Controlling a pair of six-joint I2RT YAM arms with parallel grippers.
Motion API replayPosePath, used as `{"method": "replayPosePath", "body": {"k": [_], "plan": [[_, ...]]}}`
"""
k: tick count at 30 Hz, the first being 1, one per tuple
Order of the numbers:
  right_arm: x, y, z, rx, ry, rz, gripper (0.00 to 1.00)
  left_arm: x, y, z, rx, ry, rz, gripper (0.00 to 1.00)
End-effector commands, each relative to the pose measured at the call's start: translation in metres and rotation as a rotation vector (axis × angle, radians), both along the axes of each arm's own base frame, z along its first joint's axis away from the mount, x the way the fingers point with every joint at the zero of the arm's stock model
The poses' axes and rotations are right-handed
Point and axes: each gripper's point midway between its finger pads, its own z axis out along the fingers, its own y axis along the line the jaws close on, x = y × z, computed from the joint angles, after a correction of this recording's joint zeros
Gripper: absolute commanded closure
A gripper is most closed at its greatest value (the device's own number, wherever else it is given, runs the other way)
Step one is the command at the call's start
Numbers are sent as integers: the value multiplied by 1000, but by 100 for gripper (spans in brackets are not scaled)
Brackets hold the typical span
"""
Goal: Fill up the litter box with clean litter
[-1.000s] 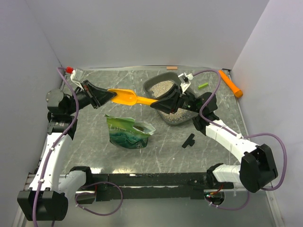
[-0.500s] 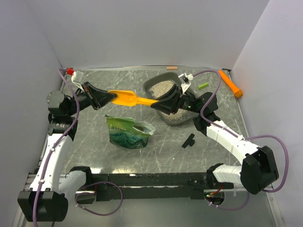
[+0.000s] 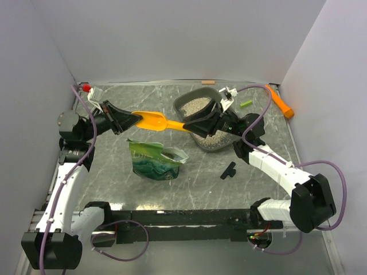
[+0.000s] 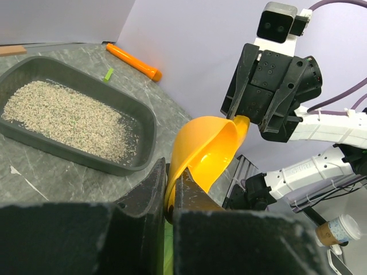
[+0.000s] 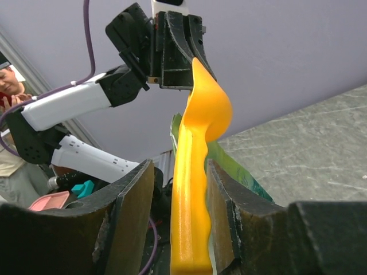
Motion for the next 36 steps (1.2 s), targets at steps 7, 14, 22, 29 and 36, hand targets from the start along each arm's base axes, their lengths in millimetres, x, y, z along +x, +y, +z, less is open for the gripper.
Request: {"method": "replayPosePath", "body": {"k": [7,14,22,29,36], "plan": [[-3,-2,4,23,-75,-24,42,-1,3,13,4,-61,25,99],[7,-1,-9,6,-54,-61,35,-6,2,17,-4,-69,15,99],[7,1,-9,22,-48,-43,34,-6,2,20,-9,-79,22,99],[10,2,-12,23,-38,-42,34,-6,1,21,-28,-74,12,99],[7,3,-8,34,-43,-27,37,-4,2,18,-32,-69,14,99]]}}
